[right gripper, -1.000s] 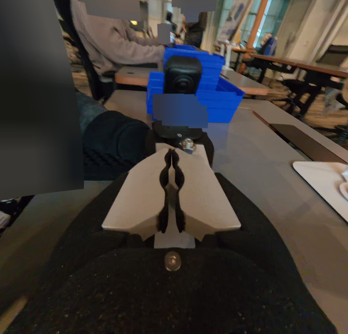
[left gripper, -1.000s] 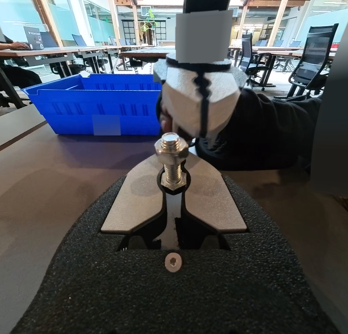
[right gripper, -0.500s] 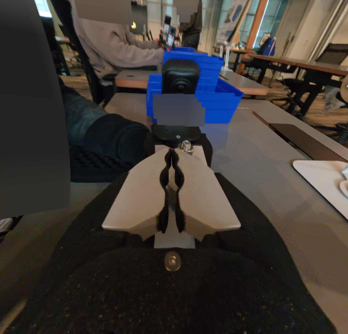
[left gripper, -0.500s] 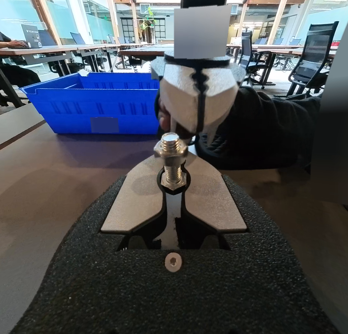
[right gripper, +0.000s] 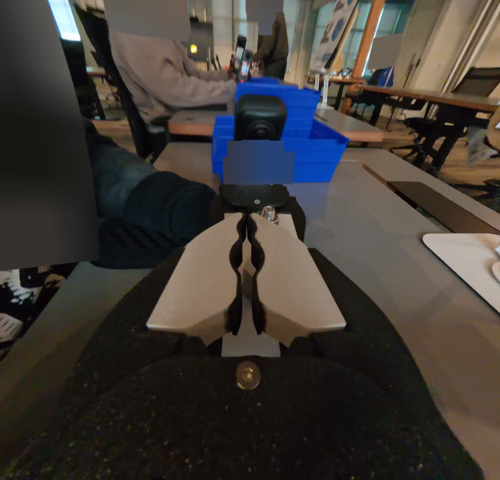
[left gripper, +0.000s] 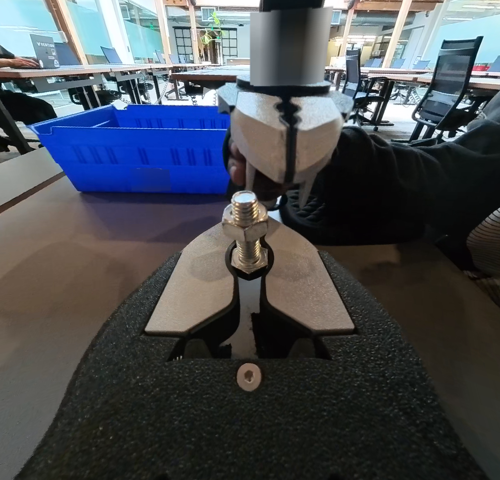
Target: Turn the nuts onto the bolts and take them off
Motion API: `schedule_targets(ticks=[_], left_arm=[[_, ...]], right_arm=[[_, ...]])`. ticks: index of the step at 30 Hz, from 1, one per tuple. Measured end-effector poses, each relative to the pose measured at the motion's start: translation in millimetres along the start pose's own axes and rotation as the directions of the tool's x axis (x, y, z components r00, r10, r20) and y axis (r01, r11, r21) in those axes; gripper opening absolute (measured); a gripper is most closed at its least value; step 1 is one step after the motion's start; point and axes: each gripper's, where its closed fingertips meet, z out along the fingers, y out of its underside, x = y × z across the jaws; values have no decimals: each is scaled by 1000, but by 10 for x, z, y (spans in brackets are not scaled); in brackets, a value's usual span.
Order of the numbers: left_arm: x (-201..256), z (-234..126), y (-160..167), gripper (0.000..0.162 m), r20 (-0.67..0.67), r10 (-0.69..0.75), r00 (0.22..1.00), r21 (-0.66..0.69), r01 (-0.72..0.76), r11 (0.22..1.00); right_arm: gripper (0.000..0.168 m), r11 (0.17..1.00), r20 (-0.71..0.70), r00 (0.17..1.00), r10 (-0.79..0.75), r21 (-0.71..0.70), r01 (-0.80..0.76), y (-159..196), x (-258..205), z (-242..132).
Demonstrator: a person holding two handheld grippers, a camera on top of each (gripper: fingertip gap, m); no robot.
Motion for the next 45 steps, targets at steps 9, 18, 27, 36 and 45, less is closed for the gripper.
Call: schedule_targets(ticks=[9, 18, 27, 36, 45], left_arm=[[9, 0, 1, 9, -2, 6, 1000, -1, -6, 1000], [11, 3, 6, 11, -2, 5, 1000, -5, -5, 1000], [7, 0, 2, 11, -1, -2, 1000, -1, 2, 1000], [21, 5, 8, 11, -5, 5, 1000, -6, -5, 1000], [19, 2, 3, 11, -4, -1, 1000, -2, 1, 1000]], right_arm=[[36, 994, -39, 999, -27, -111, 22, 157, 38, 129], [54, 998, -76, 997, -13, -59, 8, 69, 107, 74], [0, 1000, -9, 1000, 13, -3, -13, -27, 8, -27], [58, 996, -59, 998, -21, -86, 15, 109, 73, 146], [0, 999, 27, 999, 19, -44, -18, 11, -39, -34]])
